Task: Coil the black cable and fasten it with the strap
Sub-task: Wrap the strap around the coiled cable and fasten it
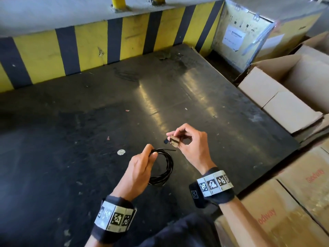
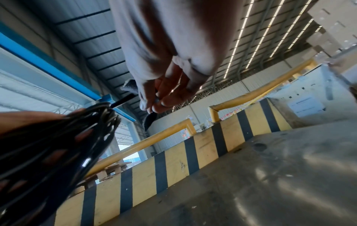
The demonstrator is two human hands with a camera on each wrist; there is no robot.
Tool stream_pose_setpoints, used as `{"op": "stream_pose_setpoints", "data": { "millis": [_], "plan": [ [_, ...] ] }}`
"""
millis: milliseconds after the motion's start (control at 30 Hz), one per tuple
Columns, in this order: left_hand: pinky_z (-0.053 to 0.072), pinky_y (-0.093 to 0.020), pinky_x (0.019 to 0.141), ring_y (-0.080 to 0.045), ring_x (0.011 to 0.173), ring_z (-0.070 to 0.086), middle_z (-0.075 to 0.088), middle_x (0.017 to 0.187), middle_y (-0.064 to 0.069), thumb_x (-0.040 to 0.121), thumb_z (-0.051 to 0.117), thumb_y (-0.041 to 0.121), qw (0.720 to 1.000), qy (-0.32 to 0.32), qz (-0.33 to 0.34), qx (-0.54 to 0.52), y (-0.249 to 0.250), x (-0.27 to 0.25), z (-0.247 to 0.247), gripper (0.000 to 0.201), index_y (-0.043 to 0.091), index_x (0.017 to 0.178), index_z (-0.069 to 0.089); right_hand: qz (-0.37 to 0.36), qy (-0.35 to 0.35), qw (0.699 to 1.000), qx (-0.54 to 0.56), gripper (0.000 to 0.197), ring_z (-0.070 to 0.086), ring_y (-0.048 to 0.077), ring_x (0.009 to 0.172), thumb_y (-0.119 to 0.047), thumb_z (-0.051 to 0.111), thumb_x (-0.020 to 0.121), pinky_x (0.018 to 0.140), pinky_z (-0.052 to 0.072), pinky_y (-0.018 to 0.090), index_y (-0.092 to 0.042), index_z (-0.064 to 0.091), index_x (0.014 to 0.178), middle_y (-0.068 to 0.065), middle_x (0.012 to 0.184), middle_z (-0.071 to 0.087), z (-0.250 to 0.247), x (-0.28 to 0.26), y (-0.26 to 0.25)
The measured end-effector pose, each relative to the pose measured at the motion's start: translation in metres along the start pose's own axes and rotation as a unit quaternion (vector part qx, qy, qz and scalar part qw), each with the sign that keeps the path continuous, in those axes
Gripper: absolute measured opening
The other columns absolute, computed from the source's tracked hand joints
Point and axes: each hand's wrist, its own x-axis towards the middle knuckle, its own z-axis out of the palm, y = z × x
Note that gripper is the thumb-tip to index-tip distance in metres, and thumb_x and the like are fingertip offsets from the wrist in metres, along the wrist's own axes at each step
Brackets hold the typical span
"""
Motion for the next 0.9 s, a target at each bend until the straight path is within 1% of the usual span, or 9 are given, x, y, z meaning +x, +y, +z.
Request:
{"op": "stream_pose_setpoints", "data": {
  "millis": [100, 200, 300, 367, 533, 667, 767, 833, 900],
  "plan": [
    [0.030, -0.032, 0.053, -0.014, 0.054, 0.029, 0.035, 0.056, 0.006, 0.106, 0.040, 0.029, 0.998, 0.000, 0.027, 0.052, 0.007, -0.005, -0.008, 0.024, 0.017, 0.085, 0.038, -0.021, -0.031, 0.999, -0.005, 0.018, 0.079, 0.011, 0.086, 0.003, 0.083, 0.080, 0.076, 0.064, 0.035, -0.005, 0.067, 0.082, 0.001, 0.096, 0.083, 0.006, 0.001, -0.008],
    [0.033, -0.037, 0.055, -0.017, 0.056, 0.030, 0.037, 0.057, 0.005, 0.107, 0.039, 0.030, 0.997, -0.001, 0.026, 0.075, 0.009, -0.007, -0.013, 0.025, 0.022, 0.083, 0.034, -0.016, -0.077, 0.997, 0.019, 0.012, 0.079, 0.014, 0.088, -0.001, 0.082, 0.082, 0.079, 0.064, 0.036, -0.004, 0.071, 0.085, 0.001, 0.101, 0.082, 0.008, -0.002, -0.016],
    [0.032, -0.035, 0.055, -0.017, 0.055, 0.032, 0.039, 0.058, 0.005, 0.107, 0.039, 0.029, 0.996, 0.006, 0.025, 0.086, 0.008, -0.009, -0.015, 0.025, 0.024, 0.083, 0.033, -0.002, -0.108, 0.994, 0.030, 0.009, 0.079, 0.015, 0.091, -0.007, 0.082, 0.085, 0.082, 0.064, 0.037, -0.005, 0.074, 0.089, 0.001, 0.106, 0.082, 0.008, -0.006, -0.021],
    [0.031, -0.033, 0.053, -0.016, 0.054, 0.031, 0.039, 0.057, 0.005, 0.106, 0.040, 0.028, 0.996, 0.008, 0.023, 0.081, 0.008, -0.012, -0.016, 0.025, 0.023, 0.083, 0.034, -0.011, -0.125, 0.992, 0.016, 0.007, 0.079, 0.014, 0.091, -0.007, 0.080, 0.086, 0.082, 0.064, 0.037, -0.005, 0.075, 0.090, 0.000, 0.108, 0.081, 0.008, -0.009, -0.022],
    [0.033, -0.034, 0.053, -0.015, 0.055, 0.030, 0.039, 0.059, 0.006, 0.107, 0.040, 0.029, 0.996, 0.001, 0.016, 0.083, 0.008, -0.018, -0.017, 0.024, 0.019, 0.084, 0.035, -0.065, -0.132, 0.989, -0.033, 0.009, 0.077, 0.013, 0.090, -0.002, 0.077, 0.084, 0.082, 0.063, 0.030, -0.005, 0.076, 0.092, 0.001, 0.108, 0.081, 0.008, -0.016, -0.025],
    [0.031, -0.033, 0.053, -0.016, 0.056, 0.029, 0.039, 0.060, 0.004, 0.107, 0.040, 0.027, 0.996, -0.004, 0.014, 0.084, 0.007, -0.020, -0.016, 0.024, 0.016, 0.086, 0.037, -0.090, -0.144, 0.984, -0.057, 0.007, 0.077, 0.013, 0.091, -0.002, 0.076, 0.083, 0.081, 0.063, 0.032, -0.006, 0.077, 0.089, 0.001, 0.110, 0.080, 0.009, -0.020, -0.024],
    [0.030, -0.031, 0.053, -0.016, 0.056, 0.030, 0.039, 0.060, 0.005, 0.107, 0.040, 0.027, 0.996, -0.005, 0.018, 0.084, 0.005, -0.022, -0.017, 0.023, 0.014, 0.087, 0.038, -0.095, -0.152, 0.982, -0.067, 0.008, 0.076, 0.014, 0.090, -0.003, 0.075, 0.084, 0.082, 0.062, 0.032, -0.006, 0.077, 0.090, 0.001, 0.111, 0.079, 0.010, -0.022, -0.025],
    [0.029, -0.030, 0.053, -0.016, 0.055, 0.029, 0.038, 0.060, 0.005, 0.107, 0.040, 0.027, 0.997, -0.004, 0.017, 0.081, 0.005, -0.023, -0.017, 0.024, 0.014, 0.087, 0.038, -0.090, -0.150, 0.982, -0.065, 0.008, 0.075, 0.012, 0.087, -0.004, 0.075, 0.085, 0.081, 0.062, 0.031, -0.006, 0.078, 0.092, 0.001, 0.108, 0.080, 0.009, -0.023, -0.027],
    [0.031, -0.032, 0.053, -0.016, 0.055, 0.030, 0.039, 0.059, 0.004, 0.107, 0.040, 0.028, 0.997, -0.003, 0.016, 0.076, 0.005, -0.023, -0.018, 0.025, 0.012, 0.088, 0.040, -0.081, -0.149, 0.983, -0.071, 0.008, 0.075, 0.009, 0.085, -0.008, 0.074, 0.088, 0.080, 0.061, 0.030, -0.008, 0.078, 0.094, -0.001, 0.098, 0.080, 0.008, -0.023, -0.028]
  ]
}}
